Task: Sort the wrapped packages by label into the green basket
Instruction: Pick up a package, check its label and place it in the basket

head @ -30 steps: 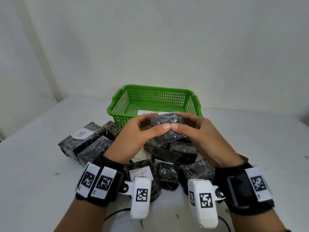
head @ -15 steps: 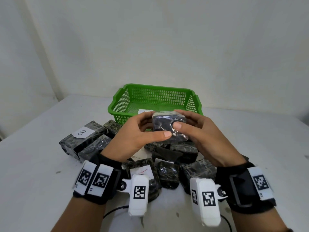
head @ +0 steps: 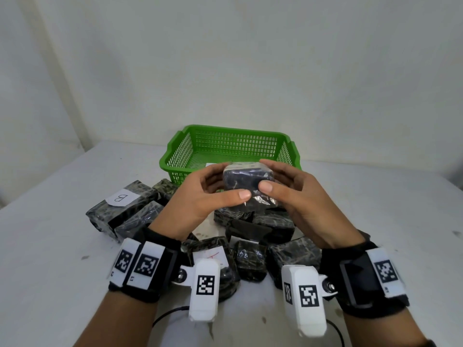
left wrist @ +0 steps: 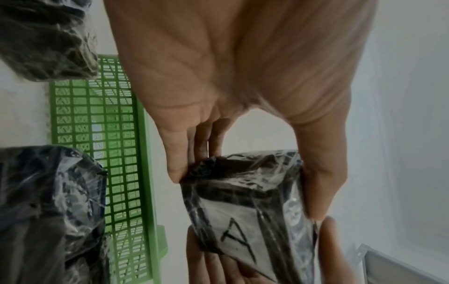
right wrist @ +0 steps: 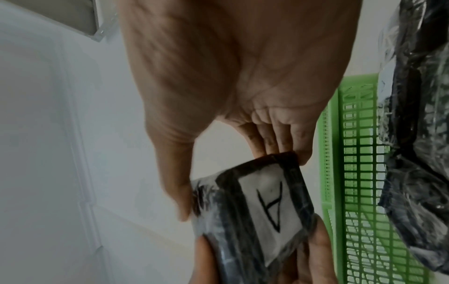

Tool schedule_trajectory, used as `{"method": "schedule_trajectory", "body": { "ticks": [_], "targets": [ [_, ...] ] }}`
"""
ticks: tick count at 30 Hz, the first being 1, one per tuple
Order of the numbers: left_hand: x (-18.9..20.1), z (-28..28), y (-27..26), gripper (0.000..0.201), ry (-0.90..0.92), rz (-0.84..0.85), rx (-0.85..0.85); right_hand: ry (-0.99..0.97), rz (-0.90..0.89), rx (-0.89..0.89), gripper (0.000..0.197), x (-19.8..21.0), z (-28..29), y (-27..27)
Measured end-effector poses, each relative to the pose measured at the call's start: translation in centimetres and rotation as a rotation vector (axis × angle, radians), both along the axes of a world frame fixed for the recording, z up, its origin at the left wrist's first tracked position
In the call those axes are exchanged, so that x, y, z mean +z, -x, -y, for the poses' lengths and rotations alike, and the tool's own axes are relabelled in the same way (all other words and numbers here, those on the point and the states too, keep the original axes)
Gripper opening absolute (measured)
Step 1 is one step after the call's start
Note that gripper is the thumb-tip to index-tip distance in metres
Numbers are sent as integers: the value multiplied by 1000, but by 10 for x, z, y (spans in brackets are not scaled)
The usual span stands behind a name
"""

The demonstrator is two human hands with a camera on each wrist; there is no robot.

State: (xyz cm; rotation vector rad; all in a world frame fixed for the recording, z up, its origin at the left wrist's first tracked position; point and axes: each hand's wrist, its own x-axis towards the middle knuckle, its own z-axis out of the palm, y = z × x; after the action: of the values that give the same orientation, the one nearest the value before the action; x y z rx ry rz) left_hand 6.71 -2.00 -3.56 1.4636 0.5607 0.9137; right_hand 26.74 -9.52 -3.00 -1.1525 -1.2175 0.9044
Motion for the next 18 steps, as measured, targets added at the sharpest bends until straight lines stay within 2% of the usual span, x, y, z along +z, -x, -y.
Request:
{"method": "schedule_trajectory", "body": {
  "ticks": [4, 7, 10, 14, 16, 18],
  "targets": [
    [0, 0, 0, 87, -18, 8, -14, -9, -6, -20, 86, 0, -1, -1],
    [0, -1, 0, 94, -89, 29, 34, 52, -17, 7, 93, 2, 0, -2],
    [-1, -1, -1, 99, -146, -26, -13, 167, -13, 66, 67, 7, 5, 2],
    [-1, 5, -4, 104, -148, -48, -117, 164, -1, -38, 68, 4, 3, 2],
    [0, 8, -6, 96, -118, -52, -87, 102, 7, -78, 73, 3, 2, 1],
    [3, 10, -8, 71, -127, -53, 3, 45, 29, -82, 73, 4, 3, 2]
  ]
}}
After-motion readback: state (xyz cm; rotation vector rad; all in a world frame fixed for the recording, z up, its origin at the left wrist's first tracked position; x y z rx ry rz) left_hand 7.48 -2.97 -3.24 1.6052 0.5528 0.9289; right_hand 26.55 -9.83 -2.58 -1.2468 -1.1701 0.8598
